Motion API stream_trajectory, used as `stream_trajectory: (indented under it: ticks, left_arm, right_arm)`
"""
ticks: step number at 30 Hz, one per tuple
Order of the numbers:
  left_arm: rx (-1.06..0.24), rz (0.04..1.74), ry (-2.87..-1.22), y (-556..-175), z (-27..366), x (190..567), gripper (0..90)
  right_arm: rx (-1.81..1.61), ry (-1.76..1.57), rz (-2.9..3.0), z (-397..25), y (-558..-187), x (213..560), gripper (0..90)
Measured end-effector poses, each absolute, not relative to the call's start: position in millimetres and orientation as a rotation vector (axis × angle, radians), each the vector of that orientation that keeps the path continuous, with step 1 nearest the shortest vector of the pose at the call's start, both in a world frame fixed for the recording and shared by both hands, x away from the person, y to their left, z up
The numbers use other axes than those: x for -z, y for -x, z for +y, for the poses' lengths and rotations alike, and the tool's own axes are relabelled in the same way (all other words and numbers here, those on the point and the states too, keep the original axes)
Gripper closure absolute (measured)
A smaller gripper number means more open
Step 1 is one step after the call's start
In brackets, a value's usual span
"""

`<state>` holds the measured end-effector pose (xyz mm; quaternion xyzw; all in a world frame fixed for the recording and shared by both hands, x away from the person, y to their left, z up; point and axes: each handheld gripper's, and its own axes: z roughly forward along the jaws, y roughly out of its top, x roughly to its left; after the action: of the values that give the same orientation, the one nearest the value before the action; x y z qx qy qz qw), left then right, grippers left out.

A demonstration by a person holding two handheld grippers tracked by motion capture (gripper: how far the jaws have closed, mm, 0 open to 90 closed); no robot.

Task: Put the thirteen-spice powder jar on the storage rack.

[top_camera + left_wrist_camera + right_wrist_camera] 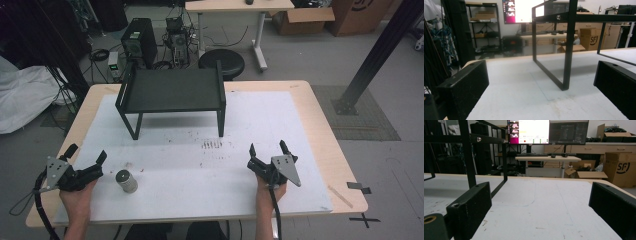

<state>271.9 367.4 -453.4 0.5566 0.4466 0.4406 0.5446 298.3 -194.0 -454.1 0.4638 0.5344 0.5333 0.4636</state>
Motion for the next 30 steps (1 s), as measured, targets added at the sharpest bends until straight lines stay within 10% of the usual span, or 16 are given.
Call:
stream_trajectory:
  ticks: [30]
  left_arm:
    - [-0.996, 1.075, -1.309, -272.7, 371.0, 452.3, 0.2]
  right_arm:
    - [-1.309, -1.139, 1.317, -193.8, -298.6, 453.9, 3.9]
